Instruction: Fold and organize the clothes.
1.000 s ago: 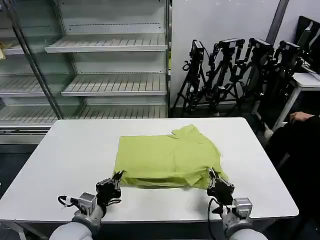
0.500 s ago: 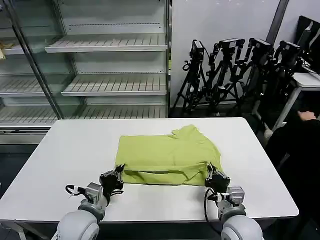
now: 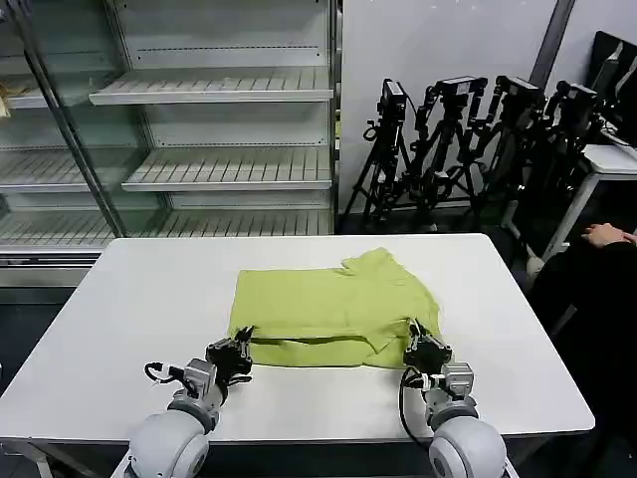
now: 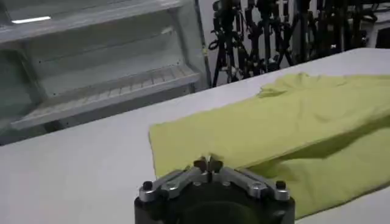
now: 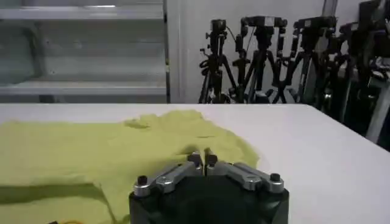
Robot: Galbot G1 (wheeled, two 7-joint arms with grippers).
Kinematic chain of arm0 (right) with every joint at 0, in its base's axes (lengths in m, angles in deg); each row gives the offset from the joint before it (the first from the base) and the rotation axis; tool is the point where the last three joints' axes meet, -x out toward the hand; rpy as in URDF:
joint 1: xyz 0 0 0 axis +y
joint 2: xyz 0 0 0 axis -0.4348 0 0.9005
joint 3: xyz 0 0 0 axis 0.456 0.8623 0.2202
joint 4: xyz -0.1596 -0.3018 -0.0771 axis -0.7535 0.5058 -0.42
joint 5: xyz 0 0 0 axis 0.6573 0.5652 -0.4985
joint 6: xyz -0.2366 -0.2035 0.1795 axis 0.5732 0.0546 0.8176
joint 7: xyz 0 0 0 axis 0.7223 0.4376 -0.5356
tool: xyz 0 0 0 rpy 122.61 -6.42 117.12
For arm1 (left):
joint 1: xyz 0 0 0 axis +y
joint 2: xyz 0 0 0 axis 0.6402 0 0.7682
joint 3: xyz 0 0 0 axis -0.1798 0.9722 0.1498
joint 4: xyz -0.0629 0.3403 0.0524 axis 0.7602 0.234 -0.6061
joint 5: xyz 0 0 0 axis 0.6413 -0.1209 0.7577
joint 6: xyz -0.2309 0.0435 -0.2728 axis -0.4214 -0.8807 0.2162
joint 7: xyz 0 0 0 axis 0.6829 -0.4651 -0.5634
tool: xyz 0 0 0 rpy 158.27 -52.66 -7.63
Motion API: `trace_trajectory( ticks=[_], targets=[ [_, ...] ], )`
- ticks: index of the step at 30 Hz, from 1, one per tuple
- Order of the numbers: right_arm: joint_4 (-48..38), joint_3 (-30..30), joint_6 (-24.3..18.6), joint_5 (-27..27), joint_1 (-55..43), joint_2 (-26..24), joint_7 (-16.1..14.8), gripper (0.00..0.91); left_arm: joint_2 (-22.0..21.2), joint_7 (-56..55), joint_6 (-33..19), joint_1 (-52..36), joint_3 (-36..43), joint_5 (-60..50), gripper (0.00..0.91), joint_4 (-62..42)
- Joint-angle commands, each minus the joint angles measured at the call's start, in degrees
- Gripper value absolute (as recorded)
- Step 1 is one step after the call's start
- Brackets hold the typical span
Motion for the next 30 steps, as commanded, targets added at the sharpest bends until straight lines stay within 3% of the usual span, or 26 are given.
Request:
trace_trajectory(
  ticks=[1,8,12,15,25,28,29,30],
  targets=[
    [0.3,-0.3,-0.3,1.8,1.9,0.4,-0.6,0.907,-0.2,0.0,-1.0,0.2,0.1,-0.4,0.907,-0.3],
    [4.4,-2.1,-1.2,2.3,6.3,0.9,0.5,0.907,-1.6,-1.2,-2.1,5.6,-3.2,-0.2,0.907,3.8],
    [6.6,-4.6,0.7,2.4,9.2,1.1,2.7,0.907,-2.6,-1.3,-2.2,9.3,-4.8,0.0,0.907,5.6],
    [7.1,-5.9,1.3,2.2,10.8,1.0,2.8,0.907,-2.9,-1.5,-2.4,11.6,-5.7,0.4,0.907,6.6],
    [6.3,-7.5,3.9,0.9,12.0,1.7,3.1,0.907,-2.8,-2.4,-0.7,10.2,-5.8,4.2,0.907,4.2],
    [6.2,-8.1,4.6,-0.8,11.9,1.6,3.2,0.907,-2.9,-2.6,-0.4,9.0,-5.2,4.4,0.715,3.2],
    [6.1,-8.2,4.7,-1.2,11.9,1.6,3.2,0.907,-2.8,-2.6,-0.4,8.7,-5.1,4.4,0.554,3.0],
    [5.9,-8.3,5.0,-1.7,11.8,1.5,2.8,0.907,-2.8,-2.6,-0.4,8.1,-4.9,4.5,0.494,2.8]
  ],
)
